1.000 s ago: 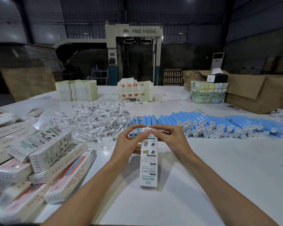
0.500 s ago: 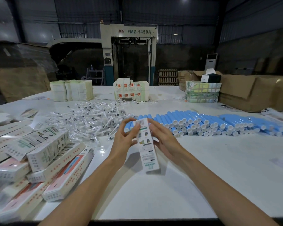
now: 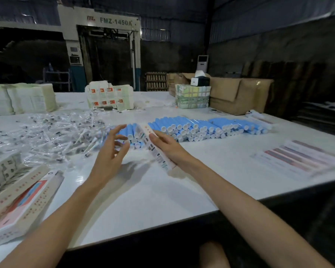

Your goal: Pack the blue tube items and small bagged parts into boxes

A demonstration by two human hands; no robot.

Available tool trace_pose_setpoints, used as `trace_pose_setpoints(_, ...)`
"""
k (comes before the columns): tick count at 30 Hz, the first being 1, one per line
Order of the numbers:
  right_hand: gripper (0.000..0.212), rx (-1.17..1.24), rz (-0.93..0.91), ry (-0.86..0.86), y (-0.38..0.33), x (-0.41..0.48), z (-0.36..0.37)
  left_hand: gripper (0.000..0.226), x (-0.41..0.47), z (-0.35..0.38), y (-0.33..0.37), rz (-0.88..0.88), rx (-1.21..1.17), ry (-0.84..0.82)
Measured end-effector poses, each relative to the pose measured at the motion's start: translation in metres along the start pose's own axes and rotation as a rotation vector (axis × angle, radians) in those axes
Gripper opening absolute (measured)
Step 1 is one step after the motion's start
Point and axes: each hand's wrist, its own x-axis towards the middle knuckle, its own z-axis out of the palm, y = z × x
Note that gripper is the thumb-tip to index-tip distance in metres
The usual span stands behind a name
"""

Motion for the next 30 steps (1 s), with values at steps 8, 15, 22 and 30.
trace_pose_setpoints(8, 0.051, -0.640, 0.039, 0.315, 0.019, -0.033, -0.169, 0.048, -0.006, 0.016, -0.005, 0.275, 0.366, -0.241)
trace_pose_setpoints(15, 0.045, -1.279, 0.494, 0.604, 0.047, -0.096, -0.295, 0.042, -0.004, 0.013, -0.005, 0.329, 0.396, -0.240)
trace_pose_setpoints(22, 0.045, -1.369, 0.719, 0.561, 0.085, -0.148, -0.328, 0.031, -0.006, 0.012, -0.002, 0.346, 0.417, -0.262)
trace_pose_setpoints(30, 0.045, -1.523, 0.772, 0.621, 0.090, -0.151, -0.325, 0.032, -0.007, 0.011, 0.000, 0.328, 0.435, -0.284)
